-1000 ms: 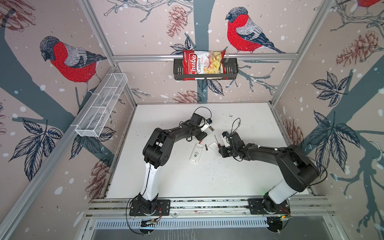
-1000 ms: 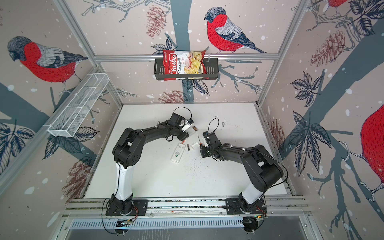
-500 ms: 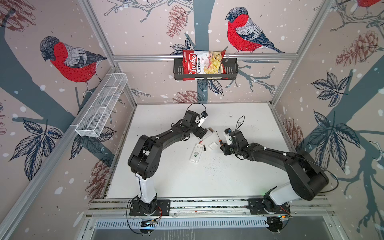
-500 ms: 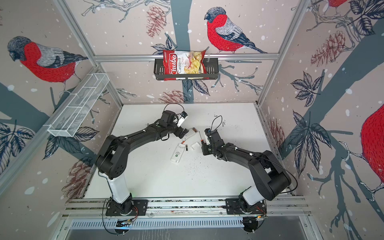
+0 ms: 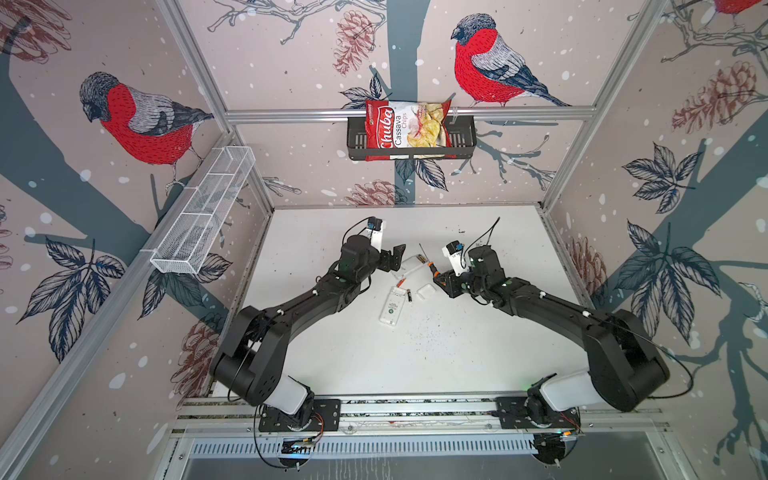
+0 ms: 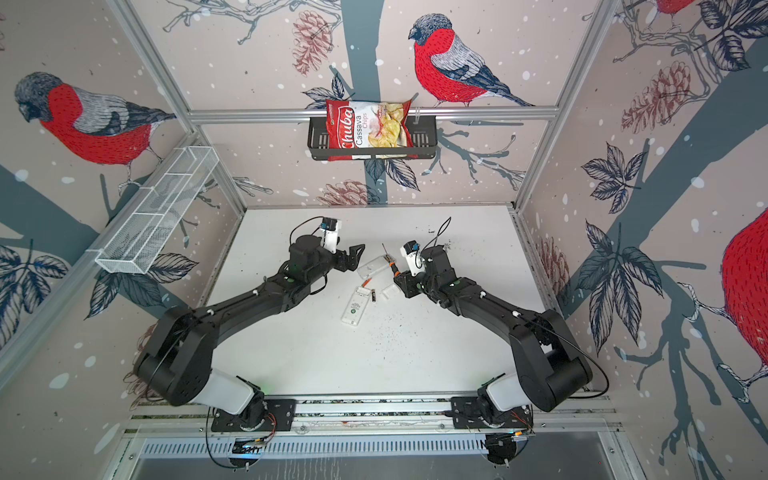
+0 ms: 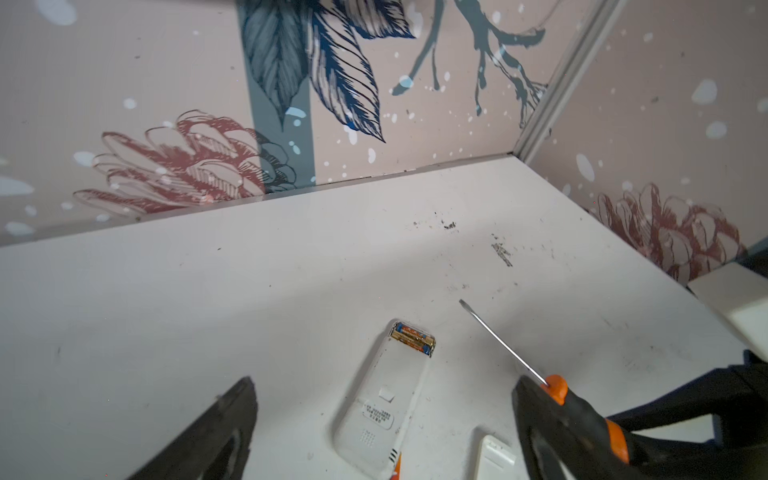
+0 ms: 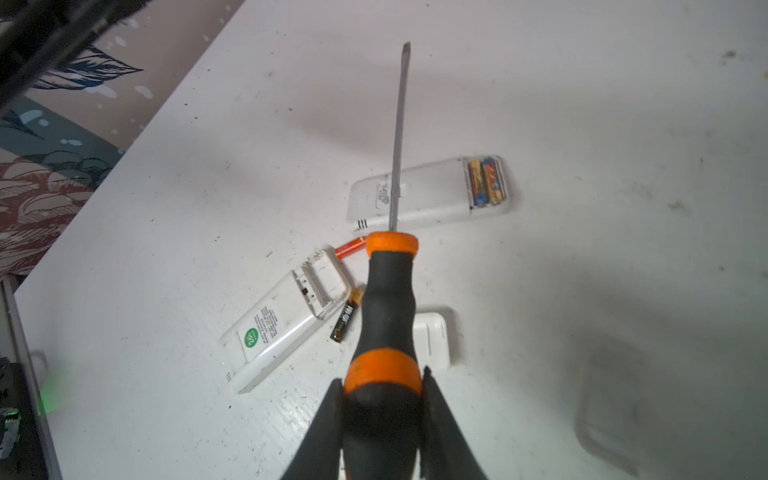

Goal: Unload the batteries from the remote control
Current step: 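Lift the screwdriver with the right gripper while the left gripper rises toward it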

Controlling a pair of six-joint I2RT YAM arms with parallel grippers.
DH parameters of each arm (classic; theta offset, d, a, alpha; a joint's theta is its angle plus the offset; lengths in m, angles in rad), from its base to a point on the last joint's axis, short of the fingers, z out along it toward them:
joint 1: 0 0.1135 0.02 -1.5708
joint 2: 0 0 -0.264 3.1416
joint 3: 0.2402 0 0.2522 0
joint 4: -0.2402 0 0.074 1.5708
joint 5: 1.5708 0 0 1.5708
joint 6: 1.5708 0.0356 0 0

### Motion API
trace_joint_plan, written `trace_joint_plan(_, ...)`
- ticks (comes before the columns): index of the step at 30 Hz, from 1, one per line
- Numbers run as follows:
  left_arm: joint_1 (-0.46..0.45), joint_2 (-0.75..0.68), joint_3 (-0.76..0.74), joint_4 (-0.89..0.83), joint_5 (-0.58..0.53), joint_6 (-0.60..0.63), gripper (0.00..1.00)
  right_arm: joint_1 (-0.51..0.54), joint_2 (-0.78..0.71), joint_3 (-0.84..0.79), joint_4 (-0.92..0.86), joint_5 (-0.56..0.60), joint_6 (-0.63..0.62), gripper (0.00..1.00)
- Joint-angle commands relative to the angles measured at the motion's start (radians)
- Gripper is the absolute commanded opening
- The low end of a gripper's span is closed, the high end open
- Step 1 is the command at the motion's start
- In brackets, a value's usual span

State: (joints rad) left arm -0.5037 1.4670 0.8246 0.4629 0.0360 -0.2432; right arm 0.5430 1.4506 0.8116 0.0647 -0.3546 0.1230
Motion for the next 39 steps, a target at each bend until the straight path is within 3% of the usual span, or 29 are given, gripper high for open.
trace_joint_plan(1,0.002,-0.075,-0.082,0.146,-0.144,-0.187,0.91,0.003,-0.005,0.024,0.039,-0.064,-0.079,0.01)
trace_joint_plan(5,0.002,-0.153,-0.171,0.155,-0.215,-0.286,0.82,0.03,-0.004,0.042,0.044,-0.032,-0.134,0.01)
trace_joint_plan(15,0.002,-0.31,-0.39,0.294,-0.204,-0.386,0.62,0.125,-0.044,0.009,0.128,0.146,-0.24,0.0)
trace_joint_plan(20,0.002,-0.364,-0.438,0.32,-0.176,-0.399,0.63,0.169,-0.065,-0.02,0.177,0.225,-0.286,0.0)
trace_joint_plan(24,0.002,-0.378,-0.446,0.314,-0.162,-0.411,0.74,0.176,-0.068,-0.02,0.19,0.238,-0.3,0.0)
trace_joint_plan(28,0.002,-0.372,-0.449,0.336,-0.133,-0.414,0.83,0.158,-0.047,0.012,0.159,0.155,-0.294,0.0)
trace_joint_plan(39,0.003,-0.364,-0.489,0.435,-0.062,-0.437,0.84,0.025,0.025,0.085,0.107,-0.315,-0.222,0.0)
